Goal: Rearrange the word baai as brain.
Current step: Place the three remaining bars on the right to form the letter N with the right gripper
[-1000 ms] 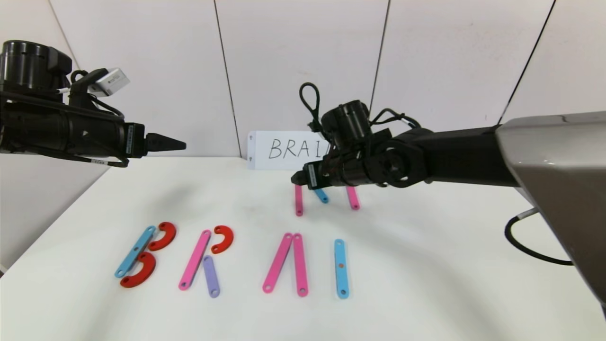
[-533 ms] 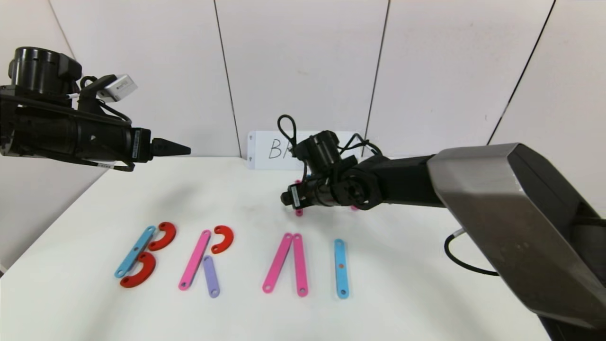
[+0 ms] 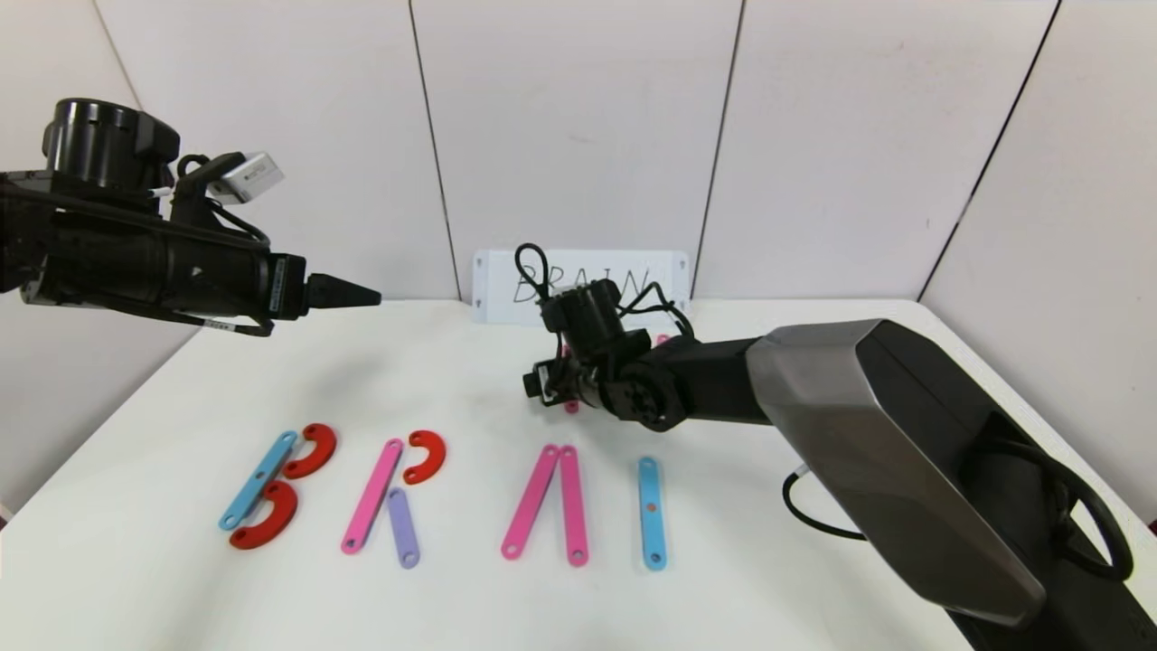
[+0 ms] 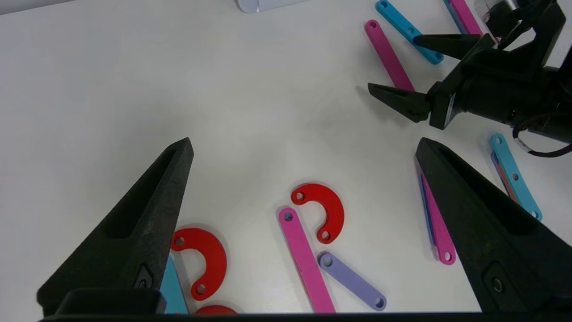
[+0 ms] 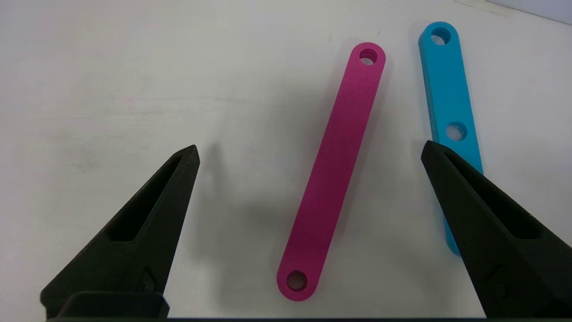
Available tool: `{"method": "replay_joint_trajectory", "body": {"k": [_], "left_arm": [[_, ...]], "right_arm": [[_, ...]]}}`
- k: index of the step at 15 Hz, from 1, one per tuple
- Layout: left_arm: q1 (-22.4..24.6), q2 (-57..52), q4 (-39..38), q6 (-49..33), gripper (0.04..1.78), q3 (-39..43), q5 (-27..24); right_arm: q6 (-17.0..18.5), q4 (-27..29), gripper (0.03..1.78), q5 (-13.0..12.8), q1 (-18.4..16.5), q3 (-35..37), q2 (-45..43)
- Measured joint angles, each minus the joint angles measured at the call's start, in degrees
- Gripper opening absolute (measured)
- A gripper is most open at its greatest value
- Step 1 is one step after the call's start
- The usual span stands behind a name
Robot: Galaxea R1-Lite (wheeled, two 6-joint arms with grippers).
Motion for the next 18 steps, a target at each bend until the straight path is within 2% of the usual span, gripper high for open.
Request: {"method": "replay_joint_trajectory", "body": {"k": [4,6,9,13,15,16,18], "left_arm": [[-0.2,0.0,0.0,0.0,1.74,0.1,0.0],[-0.4,0.1,0.1,0.0,1.74,0.3,0.0],[-0.8,0.1,0.0,0.0,1.74,0.5,0.1],[-1.1,0.1,0.0,0.0,1.74,0.8,0.1],[-1.1,0.1,0.0,0.0,1.74,0.8,0.1],[-1.2,0.1,0.1,0.0,1.74,0.8,0.1],[-1.3,0.0,0.1,0.0,1.74,0.8,0.1]], "right_arm": [[0.2,-1.4,1.74,0.1,0.3,0.0,1.1],[0.2,-1.5,1.65,0.2,0.2,0.0,1.4],[0.4,-1.6,1.34,0.2,0.3,0.0,1.5],[0.6,-1.8,0.58,0.2,0.3,0.0,1.6],[0.6,-1.7,0.34,0.3,0.2,0.1,1.6],[0.6,-1.6,0.28,0.3,0.2,0.1,1.6],[0.7,-1.6,0.27,0.3,0.2,0.1,1.5]]}}
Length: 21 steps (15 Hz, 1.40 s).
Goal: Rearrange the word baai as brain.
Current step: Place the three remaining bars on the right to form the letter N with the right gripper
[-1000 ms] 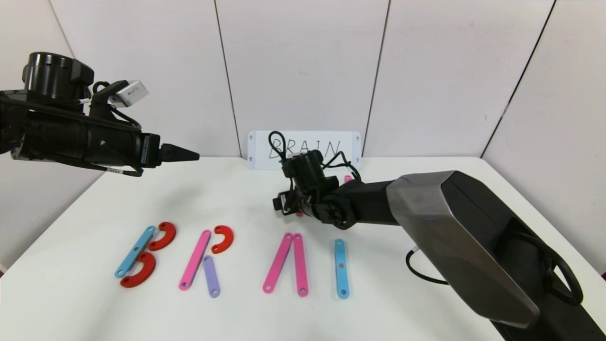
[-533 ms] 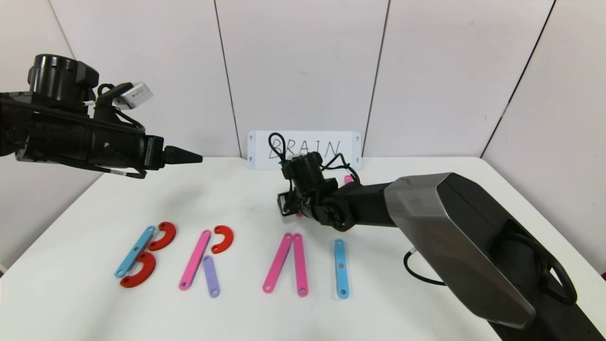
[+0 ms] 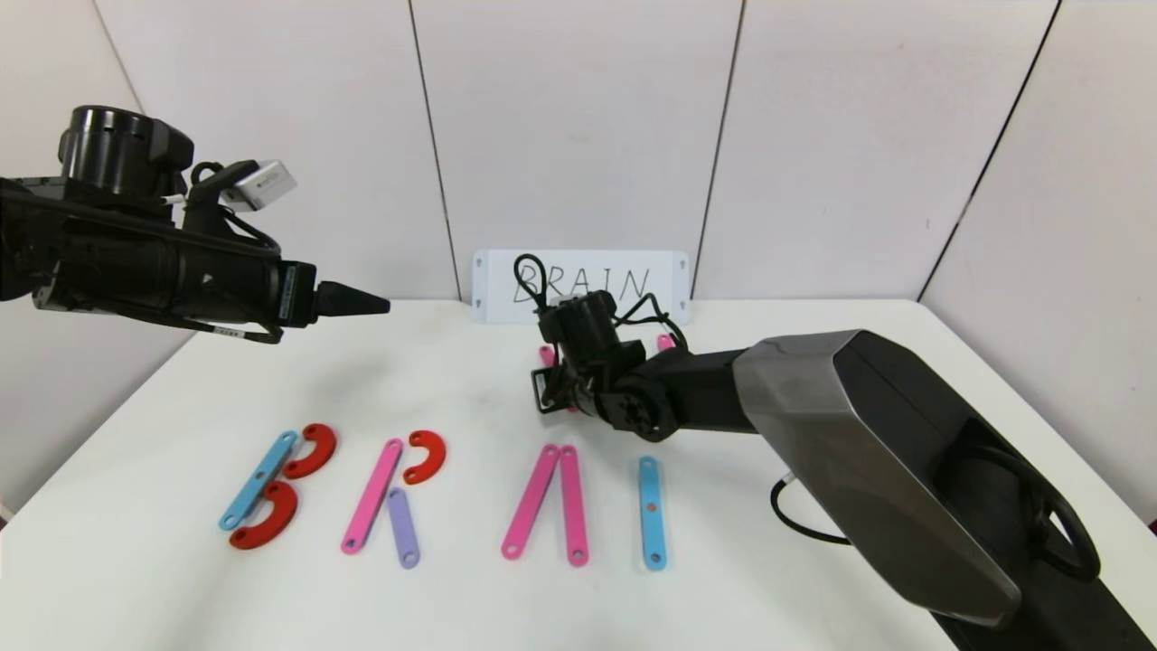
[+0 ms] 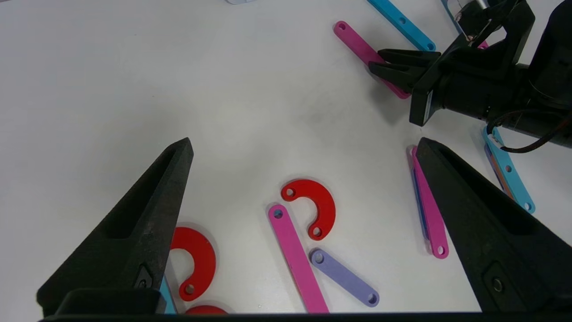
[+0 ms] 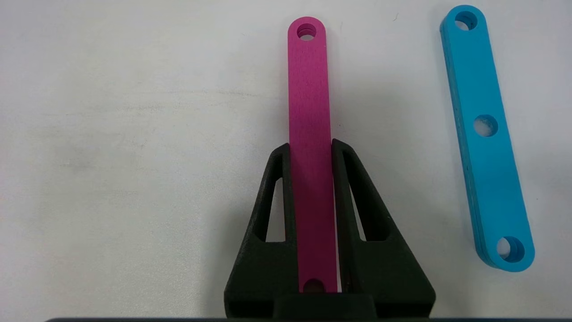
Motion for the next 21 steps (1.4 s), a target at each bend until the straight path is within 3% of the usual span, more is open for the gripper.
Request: {"method": "replay_joint_trajectory", "body": {"k": [6,11,14,17,21], "left_arm": [[0.1,-0.1,-0.1,0.0,1.74,-0.3,0.0],[0.2,-0.1,-0.1,-0.1,1.74,-0.7,0.0],[0.1,0.0,-0.1,-0.1,1.74,-0.8,0.0],[0.1,0.0,-0.1,-0.2,1.74,-0.8,0.0],[0.1,-0.1,-0.1,-0.2,1.74,-0.6,0.1]], "right_arm": [[0.7,0.1,0.27,-0.2,-0.4,2.1,-3.8],[3.9,-0.1,0.27,-0.5,-0.8,13.5,-14.1],[8.1,-0.1,0.27,-3.0,-0.8,24.6,-21.6],[14.0,-0.2,0.27,-7.4,-0.2,35.3,-27.5],[19.1,-2.2,0.27,-10.2,1.3,47.9,-32.5]]}}
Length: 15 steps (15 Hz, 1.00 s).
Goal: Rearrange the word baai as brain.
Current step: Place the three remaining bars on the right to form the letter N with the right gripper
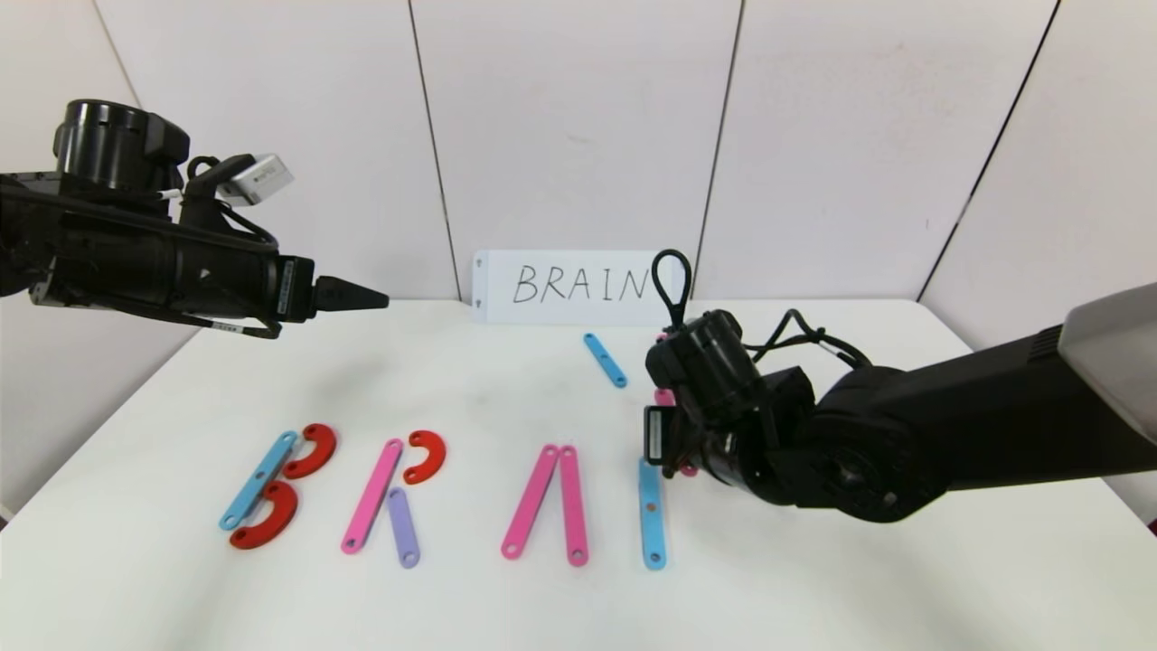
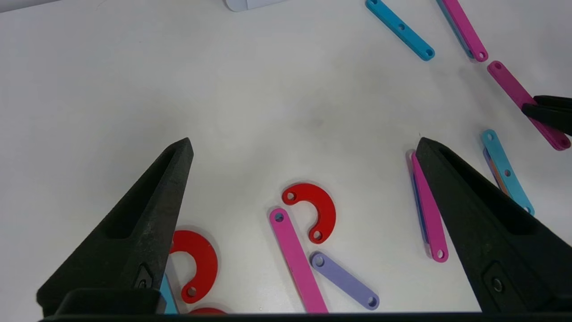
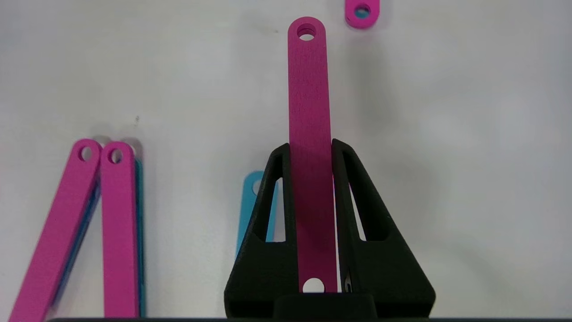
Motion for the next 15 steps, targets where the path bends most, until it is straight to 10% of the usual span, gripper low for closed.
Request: {"method": "replay_joint_trajectory", "body": {"k": [15], "left_arm": [[-0.4,0.0,0.1,0.1,1.74,0.3,0.0]], "right_arm": [[5.0,-8.1,0.27,-1.1,0.6,14.9,-1.4]]}}
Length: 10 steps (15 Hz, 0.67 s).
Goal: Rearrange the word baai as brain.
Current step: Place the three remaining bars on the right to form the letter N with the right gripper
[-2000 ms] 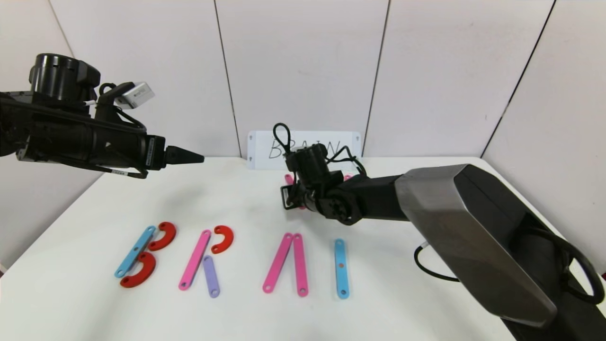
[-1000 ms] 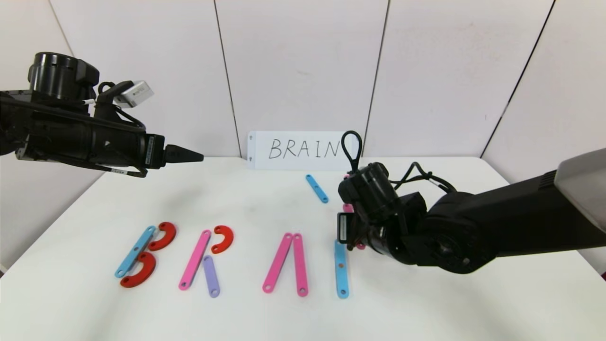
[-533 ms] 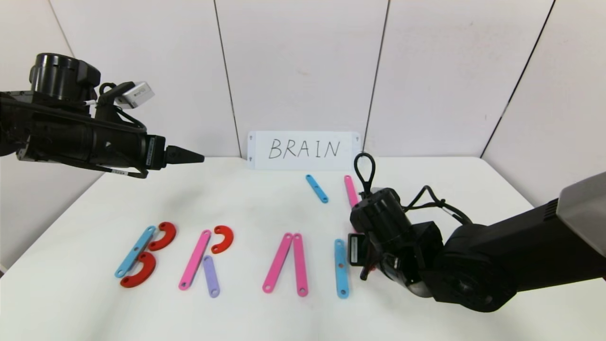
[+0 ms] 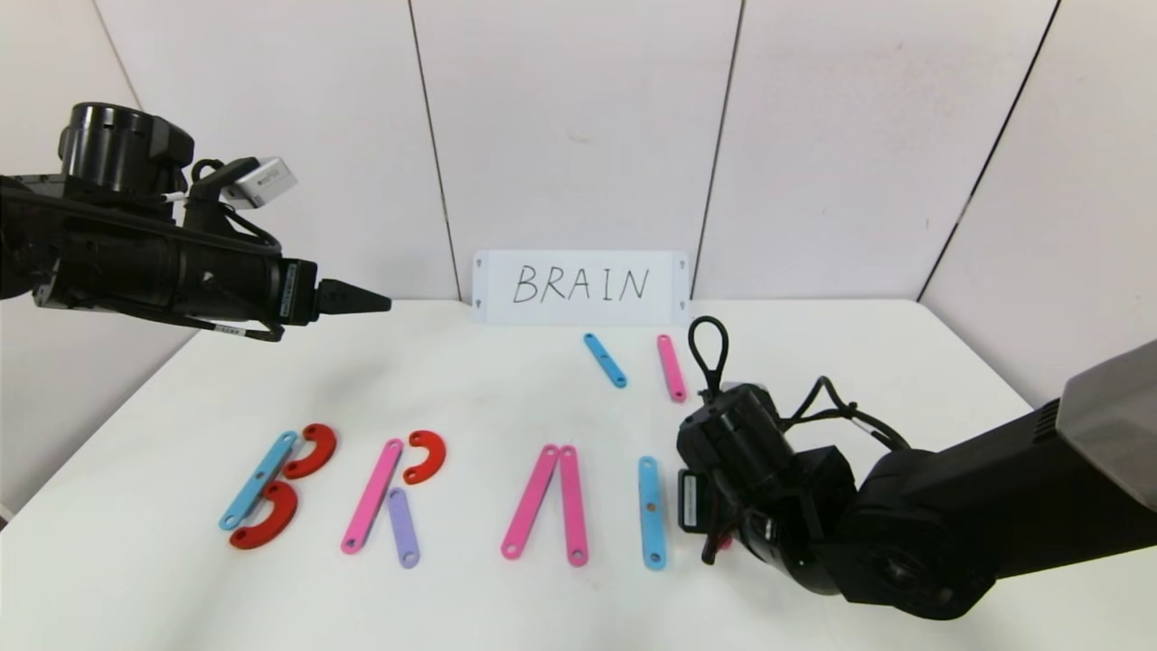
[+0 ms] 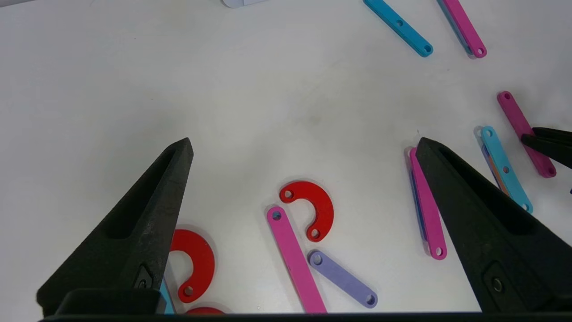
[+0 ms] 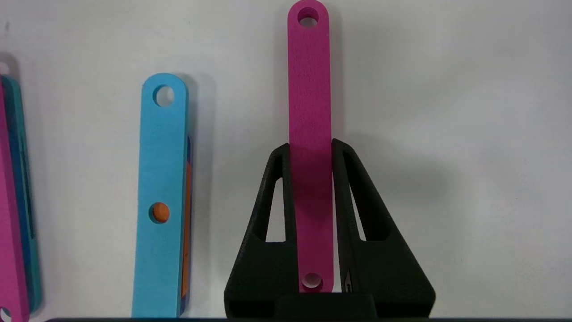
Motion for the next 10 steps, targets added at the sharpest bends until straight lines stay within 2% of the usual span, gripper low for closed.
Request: {"method": "replay_joint_trajectory", "body": {"k": [4,6,8,10], "left_arm": [[-0.2,0.0,0.0,0.0,1.74,0.1,0.0],[-0.3,0.0,0.0,0.0,1.74,0.1,0.0],[-0.3,0.0,0.0,0.0,1.74,0.1,0.0],[-0.4,0.0,0.0,0.0,1.74,0.1,0.0]], "right_arm": [[0.7,0.0,0.27,-0.1,0.0,0.7,-0.6],[0.7,0.1,0.34,-0.1,0.0,1.0,-0.9],[0.7,0.1,0.49,-0.2,-0.1,1.1,-1.0],[0.7,0.1,0.77,-0.2,-0.1,1.2,-1.0]]}}
